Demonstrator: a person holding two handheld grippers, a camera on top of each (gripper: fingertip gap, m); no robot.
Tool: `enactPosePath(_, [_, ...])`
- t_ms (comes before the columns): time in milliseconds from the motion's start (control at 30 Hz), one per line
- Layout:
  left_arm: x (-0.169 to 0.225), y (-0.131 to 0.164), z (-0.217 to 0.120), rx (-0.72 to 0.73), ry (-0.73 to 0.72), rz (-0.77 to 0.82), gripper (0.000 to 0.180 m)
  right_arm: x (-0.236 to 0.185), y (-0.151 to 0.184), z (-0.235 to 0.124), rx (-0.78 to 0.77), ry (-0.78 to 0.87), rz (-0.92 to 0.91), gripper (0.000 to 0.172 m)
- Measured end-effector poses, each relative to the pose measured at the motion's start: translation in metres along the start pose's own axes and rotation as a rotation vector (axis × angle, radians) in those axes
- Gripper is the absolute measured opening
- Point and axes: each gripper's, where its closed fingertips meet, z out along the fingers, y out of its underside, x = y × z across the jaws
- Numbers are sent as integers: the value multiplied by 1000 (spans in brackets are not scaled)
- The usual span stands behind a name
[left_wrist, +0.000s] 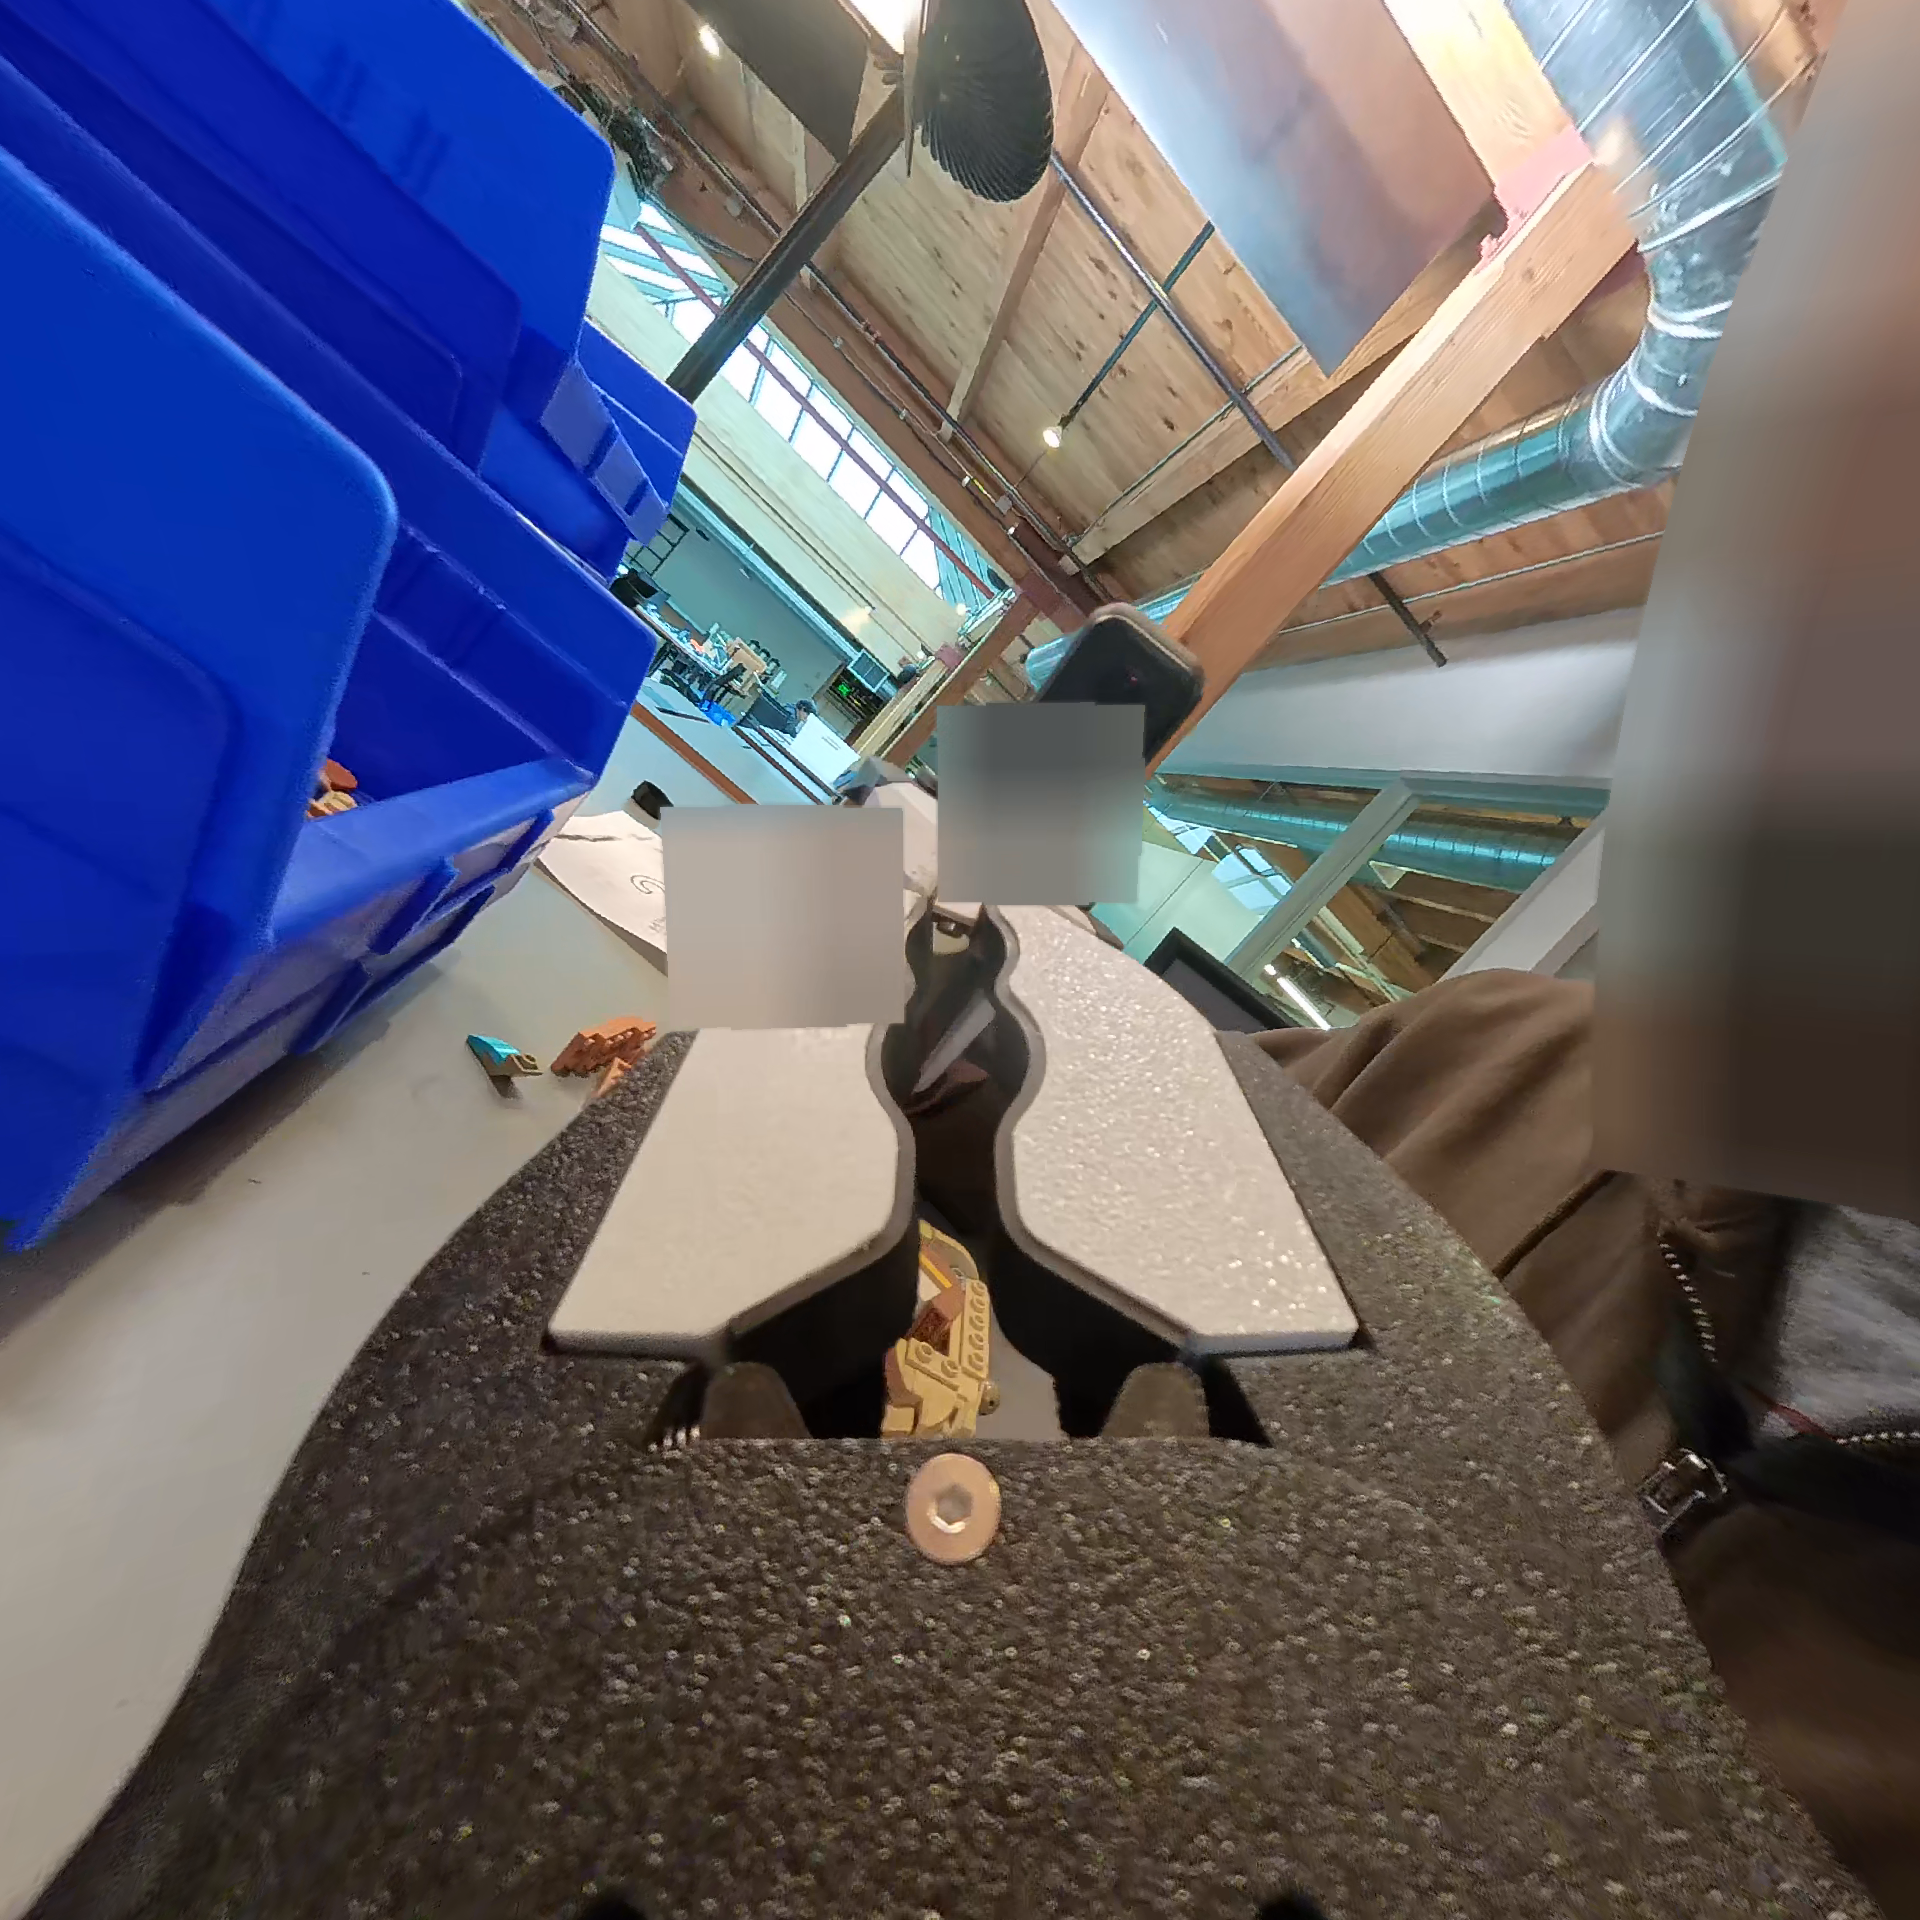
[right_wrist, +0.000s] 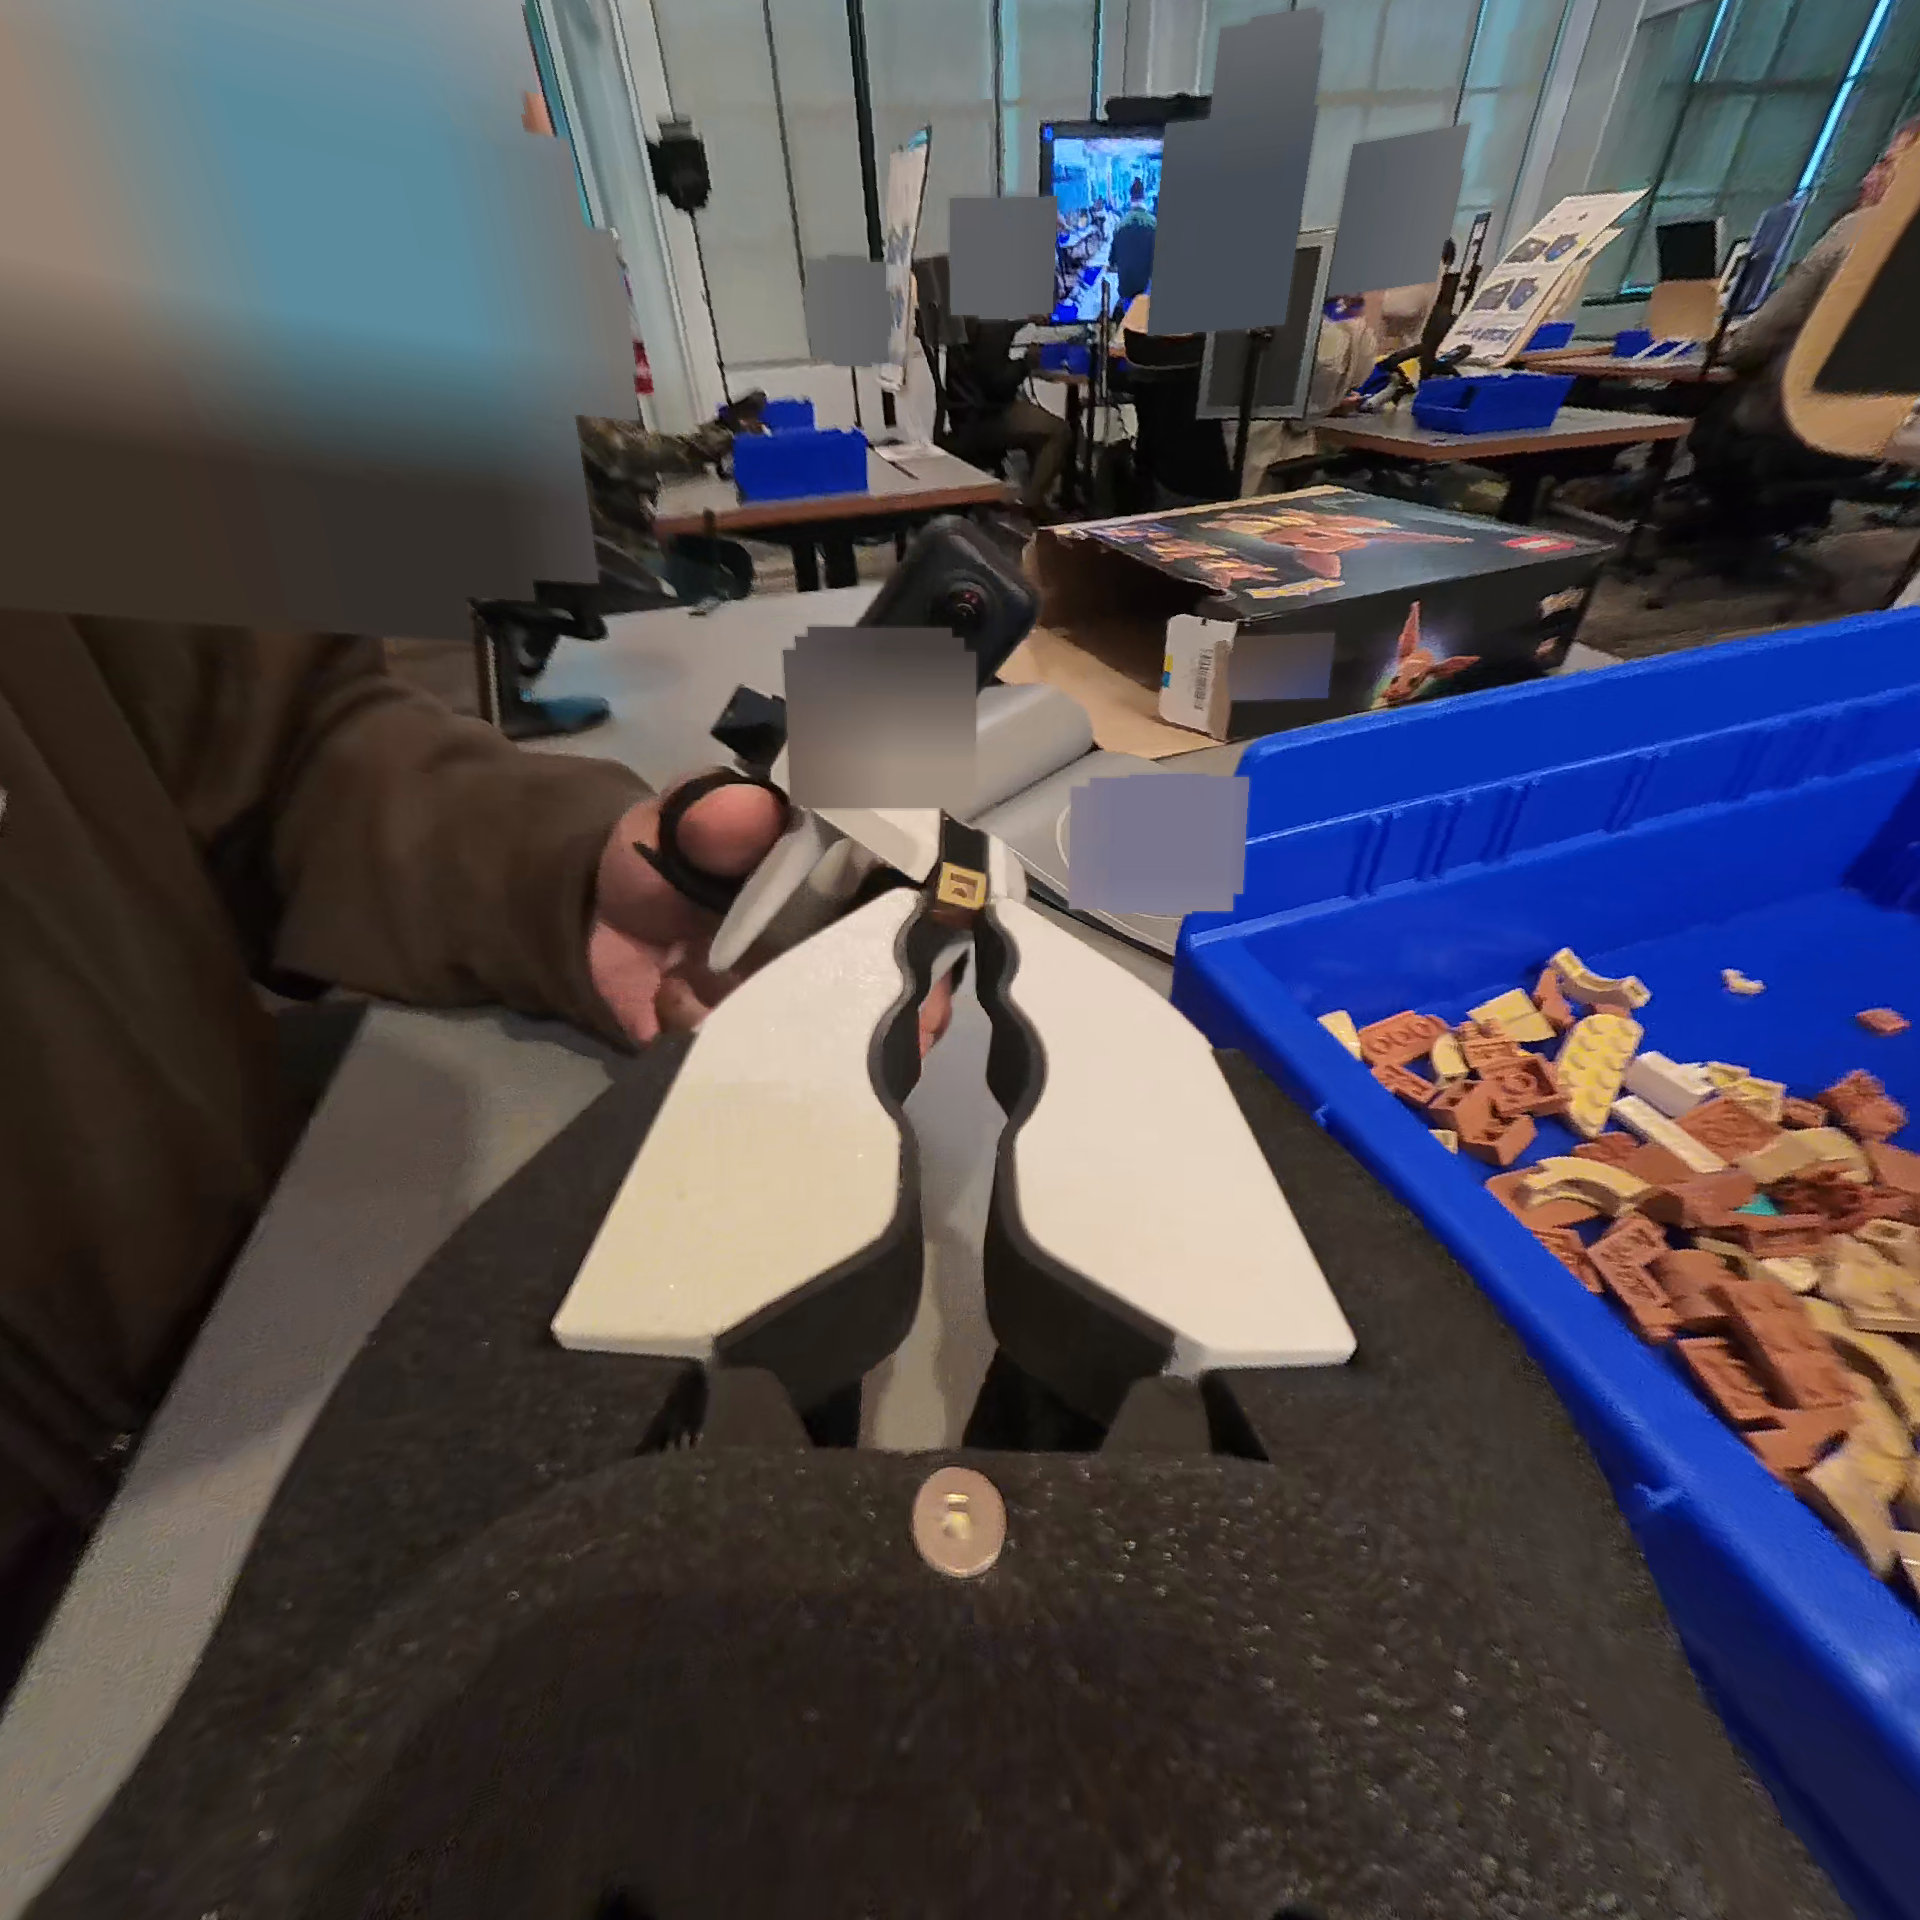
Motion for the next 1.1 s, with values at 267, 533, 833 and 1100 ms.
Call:
enactPosePath(267, [-8, 3, -1, -2, -20, -82, 8, 4, 10, 0, -96, 81, -179, 8])
enactPosePath(533, [-12, -2, -2, 36, -14, -190, 8, 12, 30, 4, -230, 185, -388, 0])
enactPosePath(833, [-25, -6, -8, 79, -77, -215, 8, 22, 14, 0, -113, 280, -483, 12])
enactPosePath(1100, [-24, -4, -5, 86, -67, -219, 8, 22, 16, 4, -123, 351, -625, 6])
